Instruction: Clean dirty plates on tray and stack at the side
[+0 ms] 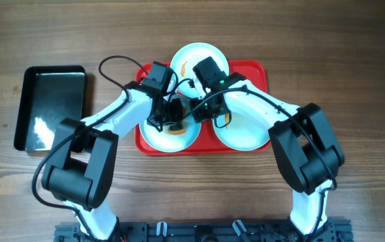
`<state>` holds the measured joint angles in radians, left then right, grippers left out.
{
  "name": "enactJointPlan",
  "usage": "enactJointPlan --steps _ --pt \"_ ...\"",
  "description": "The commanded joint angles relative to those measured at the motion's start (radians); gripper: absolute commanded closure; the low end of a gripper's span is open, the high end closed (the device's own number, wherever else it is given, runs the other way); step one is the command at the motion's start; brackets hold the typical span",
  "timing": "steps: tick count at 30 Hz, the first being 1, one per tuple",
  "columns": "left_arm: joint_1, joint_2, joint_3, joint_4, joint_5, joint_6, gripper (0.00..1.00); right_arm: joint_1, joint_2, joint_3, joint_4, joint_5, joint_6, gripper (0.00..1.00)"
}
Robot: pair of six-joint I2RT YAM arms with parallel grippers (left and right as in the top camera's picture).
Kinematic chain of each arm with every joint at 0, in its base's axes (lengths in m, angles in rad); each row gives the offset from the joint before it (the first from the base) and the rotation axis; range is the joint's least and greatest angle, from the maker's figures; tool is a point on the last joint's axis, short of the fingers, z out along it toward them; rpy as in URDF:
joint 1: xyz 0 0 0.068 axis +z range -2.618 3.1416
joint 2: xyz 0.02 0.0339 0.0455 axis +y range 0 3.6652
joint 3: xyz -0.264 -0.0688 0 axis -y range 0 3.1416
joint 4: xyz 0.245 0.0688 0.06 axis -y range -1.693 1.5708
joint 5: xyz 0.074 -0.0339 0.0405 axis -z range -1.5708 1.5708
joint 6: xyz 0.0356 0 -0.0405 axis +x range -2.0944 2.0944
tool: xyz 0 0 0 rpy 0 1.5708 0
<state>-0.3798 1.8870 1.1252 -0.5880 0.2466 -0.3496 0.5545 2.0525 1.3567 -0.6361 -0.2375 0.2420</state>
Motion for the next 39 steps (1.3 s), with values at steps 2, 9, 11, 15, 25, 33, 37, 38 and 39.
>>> enactJointPlan --steps 2,9,11,15,25,33,37,38,39 --pt "0.013 0.041 0.006 -0.022 -0.41 0.002 0.96 -0.004 0.04 -0.017 -0.019 0.062 -0.005 0.95" --pt "-0.002 0.029 0.012 -0.124 -0.929 0.04 0.96 -0.004 0.04 -0.017 -0.019 0.062 -0.005 0.95" --pt "-0.021 0.008 0.026 -0.186 -1.026 0.036 0.96 -0.004 0.04 -0.017 -0.019 0.062 -0.004 0.95" --pt "-0.073 -0.091 0.064 -0.219 -0.903 -0.006 0.96 -0.004 0.04 -0.017 -0.019 0.062 -0.004 0.95" --pt "-0.061 -0.056 -0.008 -0.106 0.003 -0.025 0.96 -0.004 0.04 -0.017 -0.019 0.062 -0.005 0.95" --pt "-0.061 -0.026 -0.042 -0.151 -0.715 -0.025 0.96 -0.004 0.04 -0.017 -0.019 0.062 -0.004 0.95" --pt "-0.062 -0.075 -0.012 -0.169 -0.913 -0.053 0.96 -0.004 0.04 -0.016 -0.019 0.062 -0.003 0.95" --pt "-0.061 -0.108 0.001 -0.166 -0.896 -0.09 0.96 -0.004 0.037 -0.011 -0.029 0.062 -0.003 0.96" --pt "-0.057 -0.143 0.01 -0.158 -0.861 -0.091 0.96 -0.004 0.035 0.001 -0.04 0.06 -0.003 0.96"
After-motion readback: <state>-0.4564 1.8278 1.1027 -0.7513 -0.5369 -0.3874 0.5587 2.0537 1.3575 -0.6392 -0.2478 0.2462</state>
